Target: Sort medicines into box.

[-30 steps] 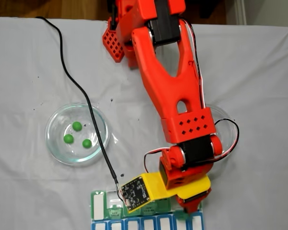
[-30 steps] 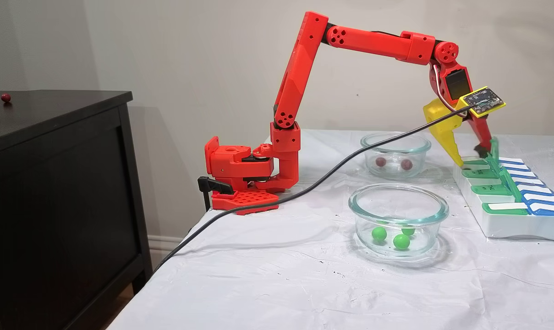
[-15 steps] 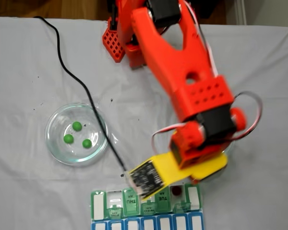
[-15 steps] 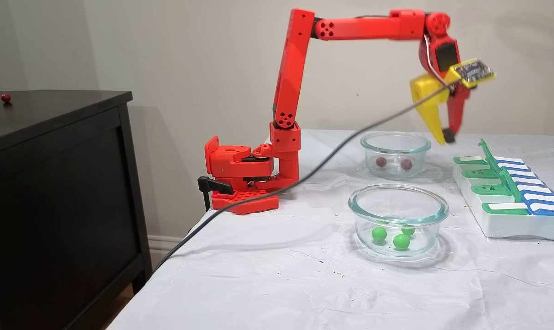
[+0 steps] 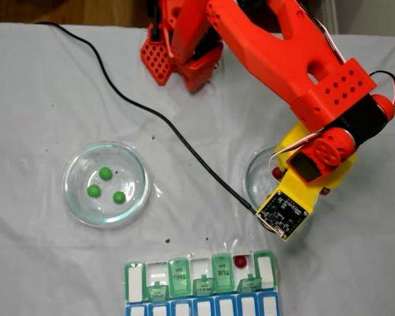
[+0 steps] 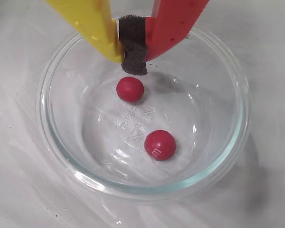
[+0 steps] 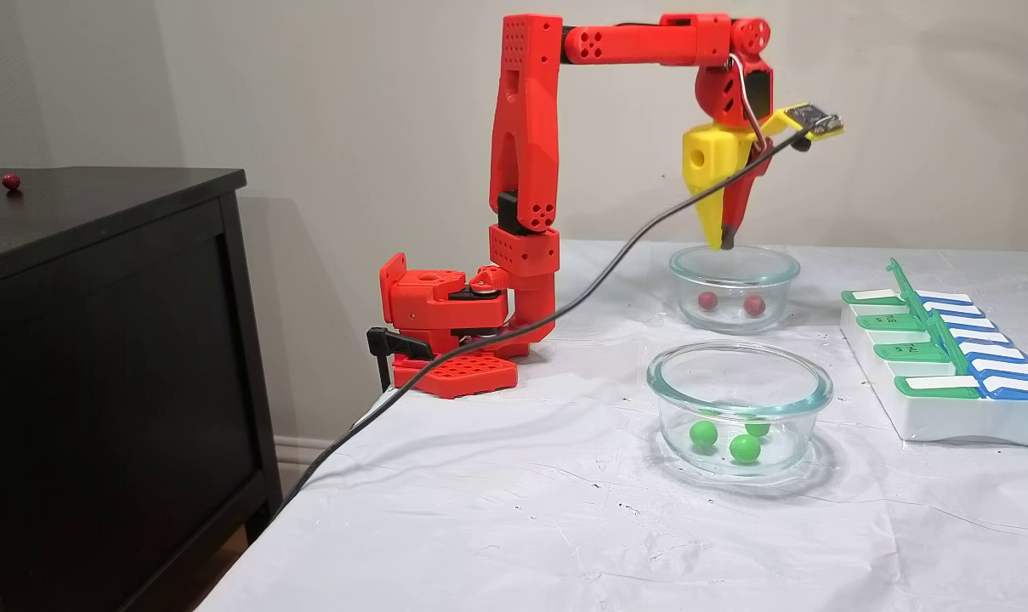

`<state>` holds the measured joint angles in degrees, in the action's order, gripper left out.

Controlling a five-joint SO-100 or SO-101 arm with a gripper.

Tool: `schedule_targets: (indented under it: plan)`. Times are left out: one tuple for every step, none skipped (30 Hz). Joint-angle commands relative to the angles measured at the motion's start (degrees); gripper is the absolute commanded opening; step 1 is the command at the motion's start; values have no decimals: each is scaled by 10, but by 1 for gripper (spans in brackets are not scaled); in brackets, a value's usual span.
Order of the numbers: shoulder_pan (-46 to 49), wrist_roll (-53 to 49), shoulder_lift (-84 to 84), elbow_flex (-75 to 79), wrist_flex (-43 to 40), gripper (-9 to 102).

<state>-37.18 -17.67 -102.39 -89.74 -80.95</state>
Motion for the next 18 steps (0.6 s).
schedule_targets:
  plan:
    - [0, -4, 2, 7, -3, 8]
    - [0, -5, 4, 4, -8, 10]
    - [0, -9, 7, 0, -14, 13]
    - [-2, -13, 9, -3, -19, 14]
    - [-4, -19, 9, -8, -20, 14]
    - [-6, -23, 9, -14, -18, 14]
    - [-8, -25, 9, -18, -15, 14]
    - [-9, -27, 9, -24, -10, 15]
    - [-11, -33, 11, -27, -4, 15]
    - [-12, -38, 12, -30, 0, 16]
    - [-12, -41, 14, -31, 2, 16]
    - [-12, -47, 17, -31, 3, 17]
    - [-13, -52, 18, -33, 3, 17]
    - [-15, -58, 20, -34, 4, 18]
    - [-17, -65, 21, -37, 4, 19]
    - [-19, -73, 22, -41, 6, 19]
    - [-21, -78, 22, -45, 7, 19]
    - [-24, -82, 23, -48, 9, 19]
